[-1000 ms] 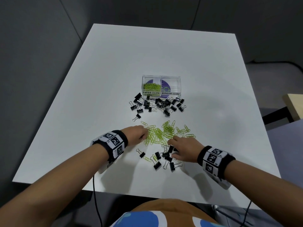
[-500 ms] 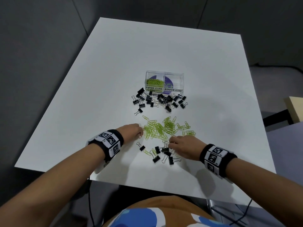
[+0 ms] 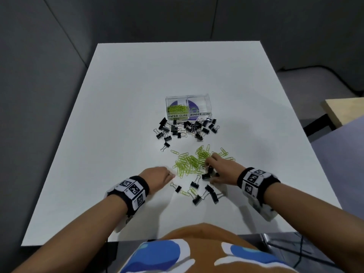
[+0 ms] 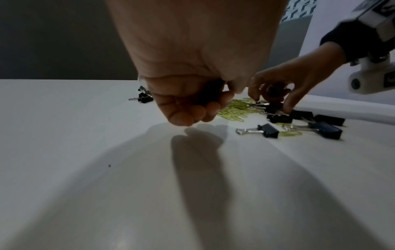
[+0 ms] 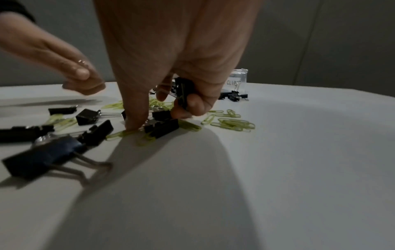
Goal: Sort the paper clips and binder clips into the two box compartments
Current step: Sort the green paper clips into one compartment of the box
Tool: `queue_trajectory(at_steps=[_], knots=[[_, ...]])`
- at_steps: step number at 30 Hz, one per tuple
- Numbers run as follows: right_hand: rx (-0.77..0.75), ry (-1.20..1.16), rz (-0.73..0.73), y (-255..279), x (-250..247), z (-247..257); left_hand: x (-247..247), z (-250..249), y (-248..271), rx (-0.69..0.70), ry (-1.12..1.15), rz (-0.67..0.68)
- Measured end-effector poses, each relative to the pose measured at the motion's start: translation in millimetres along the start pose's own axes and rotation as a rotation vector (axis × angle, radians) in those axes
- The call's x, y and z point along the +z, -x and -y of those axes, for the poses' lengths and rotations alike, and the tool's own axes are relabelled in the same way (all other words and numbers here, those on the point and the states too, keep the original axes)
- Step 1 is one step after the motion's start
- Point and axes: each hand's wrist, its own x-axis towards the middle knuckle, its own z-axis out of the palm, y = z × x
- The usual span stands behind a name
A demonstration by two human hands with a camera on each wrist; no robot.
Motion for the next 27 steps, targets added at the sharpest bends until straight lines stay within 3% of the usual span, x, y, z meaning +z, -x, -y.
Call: queue_trajectory(at_steps=[7, 11, 20, 27], knots=[[0.115, 0.051, -0.126, 3.4, 1.7, 4.3, 12.2, -2.0, -1.8, 0.201, 0.021, -0.028], [0.175, 0.068, -0.119, -2.7, -0.9, 12.2, 9.4, -7.4, -1.3, 0.240, -0.064, 0.044], [0.222, -0.014, 0.006, -19.1, -7.0, 15.2, 13.8, -9.4, -8.0, 0.226, -0.076, 0.012], [0.143, -0.101, 0.033, -15.5, -12.1, 18.8, 6.0, -10.8, -8.7, 0.145, -0.006, -0.085]])
